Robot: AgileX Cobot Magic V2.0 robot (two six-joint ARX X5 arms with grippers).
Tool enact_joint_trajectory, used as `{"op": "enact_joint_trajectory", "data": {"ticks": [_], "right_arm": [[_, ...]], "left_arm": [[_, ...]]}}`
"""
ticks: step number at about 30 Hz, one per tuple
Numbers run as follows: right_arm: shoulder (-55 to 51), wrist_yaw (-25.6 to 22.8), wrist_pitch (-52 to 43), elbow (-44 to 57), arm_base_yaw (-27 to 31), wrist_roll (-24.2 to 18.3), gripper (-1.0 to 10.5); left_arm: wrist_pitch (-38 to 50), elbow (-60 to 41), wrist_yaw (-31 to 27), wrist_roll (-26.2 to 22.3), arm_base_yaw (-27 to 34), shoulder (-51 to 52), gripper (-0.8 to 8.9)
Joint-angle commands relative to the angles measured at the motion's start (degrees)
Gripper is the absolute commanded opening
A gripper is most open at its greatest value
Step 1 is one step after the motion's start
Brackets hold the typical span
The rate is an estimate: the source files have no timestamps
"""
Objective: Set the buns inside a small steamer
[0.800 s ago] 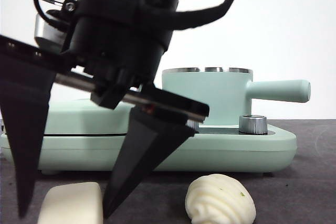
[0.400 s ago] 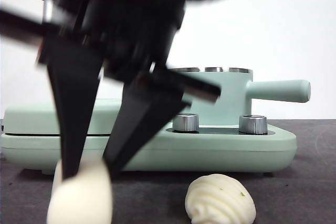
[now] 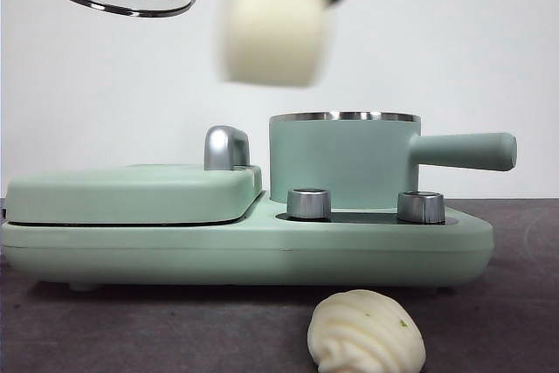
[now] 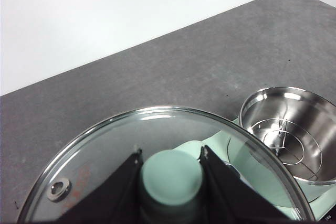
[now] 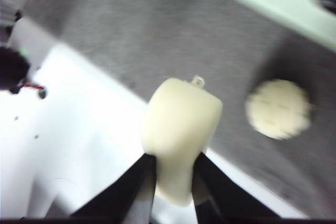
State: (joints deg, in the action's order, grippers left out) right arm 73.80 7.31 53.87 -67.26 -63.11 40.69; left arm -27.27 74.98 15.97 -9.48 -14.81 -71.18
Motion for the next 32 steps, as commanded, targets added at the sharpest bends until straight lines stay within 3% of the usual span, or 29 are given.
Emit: {"op": "enact_joint_trajectory", "data": {"ticks": [1,9,17,23,32], "right_arm": [[-0.4,-0.3,2.4,-2.7,2.3,-3.3,0.9],[1.0,-0.3,3.0,-9.2,14.7,-14.3,0.9],[9.9,0.2,2.2,-16.6,26.4,-24.3,0.9],[18.9,0.2,1.4,-22.4,30.5,-29.1,0.9],[30.0,2.8,0.9,-30.6,32.6,-30.9,0.9]], "left_arm": [[1.5,1.1,0.1,-0.5,-0.2,0.4,0.10],[1.5,1.1,0.1,-0.5,-0.2,0.4,0.10],[1.5,1.1,0.1,-0.5,-0.2,0.4,0.10],[1.3,1.1,0.1,-0.3,-0.2,0.4,0.10],[1.1,1.1,0.1,-0.3,-0.2,0.4,0.10]]}}
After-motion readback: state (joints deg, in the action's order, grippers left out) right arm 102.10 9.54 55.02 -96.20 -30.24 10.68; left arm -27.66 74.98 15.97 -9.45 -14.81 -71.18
